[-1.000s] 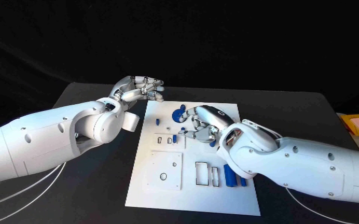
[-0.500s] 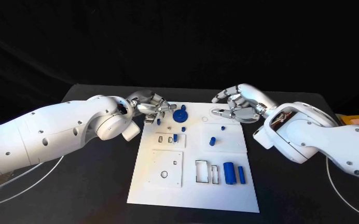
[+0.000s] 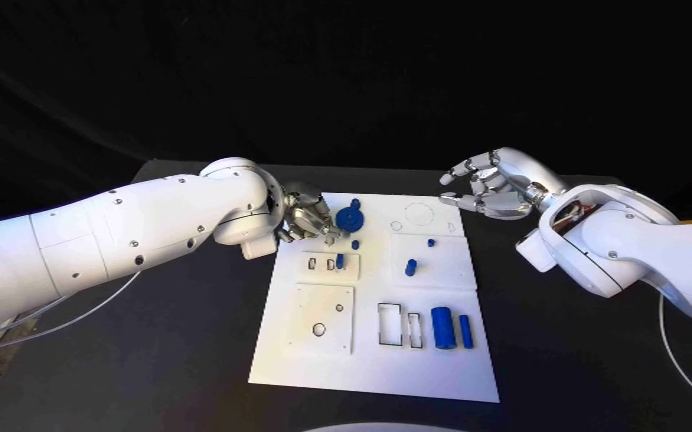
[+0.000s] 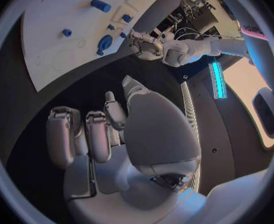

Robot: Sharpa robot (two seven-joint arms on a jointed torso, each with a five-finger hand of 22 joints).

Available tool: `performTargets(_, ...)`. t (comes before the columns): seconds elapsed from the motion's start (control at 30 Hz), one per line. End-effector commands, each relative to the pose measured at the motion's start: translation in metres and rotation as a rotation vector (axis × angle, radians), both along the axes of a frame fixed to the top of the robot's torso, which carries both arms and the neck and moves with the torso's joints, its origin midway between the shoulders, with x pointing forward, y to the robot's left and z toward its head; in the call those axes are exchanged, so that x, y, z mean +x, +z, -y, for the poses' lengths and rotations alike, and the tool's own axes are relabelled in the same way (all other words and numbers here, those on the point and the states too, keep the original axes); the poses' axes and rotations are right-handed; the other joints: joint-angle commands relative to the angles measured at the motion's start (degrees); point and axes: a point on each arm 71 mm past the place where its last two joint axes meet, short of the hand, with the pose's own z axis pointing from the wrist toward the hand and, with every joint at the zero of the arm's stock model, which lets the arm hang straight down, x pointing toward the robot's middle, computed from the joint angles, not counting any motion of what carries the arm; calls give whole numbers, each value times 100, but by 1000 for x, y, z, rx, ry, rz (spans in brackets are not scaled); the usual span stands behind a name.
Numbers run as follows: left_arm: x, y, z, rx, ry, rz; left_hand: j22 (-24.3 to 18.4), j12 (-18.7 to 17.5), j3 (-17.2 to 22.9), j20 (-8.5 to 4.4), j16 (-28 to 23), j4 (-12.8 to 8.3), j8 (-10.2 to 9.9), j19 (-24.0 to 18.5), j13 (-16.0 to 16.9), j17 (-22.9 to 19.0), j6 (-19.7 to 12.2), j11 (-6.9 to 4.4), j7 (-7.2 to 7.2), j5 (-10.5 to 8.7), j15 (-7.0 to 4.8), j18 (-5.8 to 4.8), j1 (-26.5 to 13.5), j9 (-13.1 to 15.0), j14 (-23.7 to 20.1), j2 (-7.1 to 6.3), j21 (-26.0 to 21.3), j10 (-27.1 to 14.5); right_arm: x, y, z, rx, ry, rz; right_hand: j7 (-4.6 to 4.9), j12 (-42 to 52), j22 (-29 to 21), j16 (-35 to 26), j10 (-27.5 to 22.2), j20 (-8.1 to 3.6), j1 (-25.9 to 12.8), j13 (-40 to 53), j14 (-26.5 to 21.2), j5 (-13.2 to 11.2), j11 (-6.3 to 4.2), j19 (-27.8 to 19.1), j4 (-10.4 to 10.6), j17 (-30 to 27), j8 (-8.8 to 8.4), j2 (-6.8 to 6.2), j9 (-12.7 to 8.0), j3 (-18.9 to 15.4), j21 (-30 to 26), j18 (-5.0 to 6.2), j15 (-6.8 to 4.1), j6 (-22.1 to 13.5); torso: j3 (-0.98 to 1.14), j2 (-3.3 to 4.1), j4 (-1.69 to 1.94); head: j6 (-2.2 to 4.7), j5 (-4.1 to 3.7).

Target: Assemble the parts on the task board

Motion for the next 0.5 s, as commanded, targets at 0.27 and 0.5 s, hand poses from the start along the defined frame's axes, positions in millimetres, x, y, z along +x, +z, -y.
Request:
performTargets(0.27,3,0,11,156,-60,9,57,100,-91,1,-10,1,116,50,63,6,-17,-18,-29,-13,-37,-103,-142,100,1,19,64,4,2,-3,0,-10,8,-31,0,-28,870,-24,-45,-7,14,-15,419,55,-15,-17,30,689,35,-34,-7,-7,-33,68,-25,31,-1,11,1,-33,3)
performTargets(0.5,2,-2,18,180,-92,-9,75,99,-112,-2,-11,1,147,56,54,8,-24,-23,-35,-19,-42,-105,-176,133,1,21,73,-11,3,-4,1,-16,4,-34,0,-29,862,-27,-46,-8,10,-16,418,62,-15,-25,34,683,36,-34,-8,-9,-43,71,-25,32,-5,9,0,-60,14)
